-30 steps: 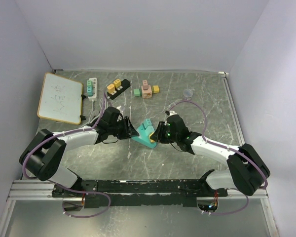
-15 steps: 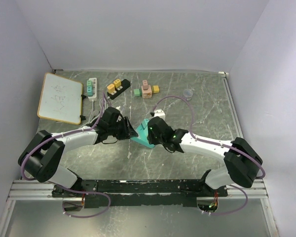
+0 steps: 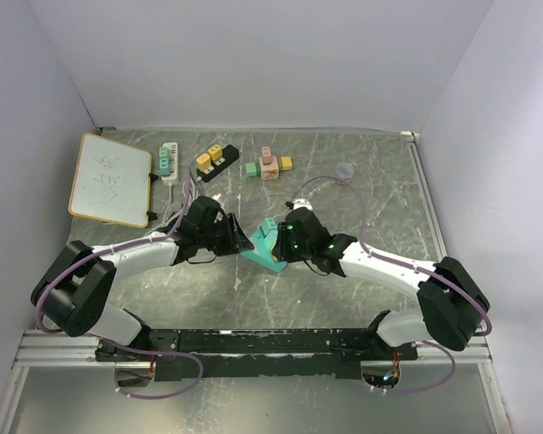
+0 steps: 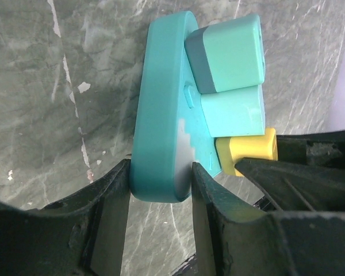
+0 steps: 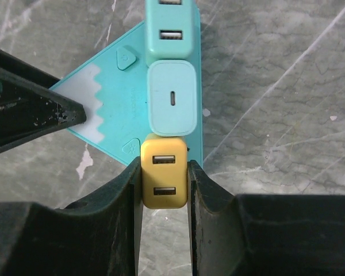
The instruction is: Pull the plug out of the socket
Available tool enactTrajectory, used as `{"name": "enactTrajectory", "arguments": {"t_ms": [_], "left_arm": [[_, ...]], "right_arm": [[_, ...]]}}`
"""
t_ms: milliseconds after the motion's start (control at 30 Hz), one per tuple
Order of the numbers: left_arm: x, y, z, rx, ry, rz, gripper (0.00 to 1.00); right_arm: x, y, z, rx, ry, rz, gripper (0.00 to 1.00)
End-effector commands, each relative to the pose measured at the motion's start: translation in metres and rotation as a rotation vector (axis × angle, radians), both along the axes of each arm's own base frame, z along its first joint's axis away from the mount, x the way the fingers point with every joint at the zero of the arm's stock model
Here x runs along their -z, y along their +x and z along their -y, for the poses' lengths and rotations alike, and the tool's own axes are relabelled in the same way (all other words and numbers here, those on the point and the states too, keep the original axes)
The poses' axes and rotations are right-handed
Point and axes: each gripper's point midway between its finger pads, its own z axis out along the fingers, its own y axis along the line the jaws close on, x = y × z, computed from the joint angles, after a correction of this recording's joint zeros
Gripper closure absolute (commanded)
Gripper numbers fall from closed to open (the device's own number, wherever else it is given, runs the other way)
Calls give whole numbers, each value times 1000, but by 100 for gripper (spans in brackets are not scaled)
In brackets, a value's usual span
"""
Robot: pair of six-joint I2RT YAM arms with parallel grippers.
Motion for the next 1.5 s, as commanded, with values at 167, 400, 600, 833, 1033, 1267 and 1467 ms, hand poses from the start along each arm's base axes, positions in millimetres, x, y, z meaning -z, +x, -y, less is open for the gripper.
{"name": "enactTrajectory", "arguments": {"t_ms": [167,400,600,833,1033,1267,1467], "left_arm": [[38,-27,-32,-5,155,-69,93],[42,-32,-38,-9,164,-76,93],[40,-30,-39,-14,177,-74,93],[38,-33,-38,-6,156,-68,93],[36,-35,-33,12,129,-73,93],[40,-41,-26,62,111,-94,93],[36,-44,-22,89,82,-95,93]], "right_arm": [[-40,29,-7,79,-70,216,100],[-58,27,-6,37,301,105,100],[-45,30,11,91,-14,148,100],[-57,47,58,174,-67,196,100],[-38,66,107,260,-93,147,100],[-23,94,156,327,8,90,100],[-16,130,197,385,162,47,95]]}}
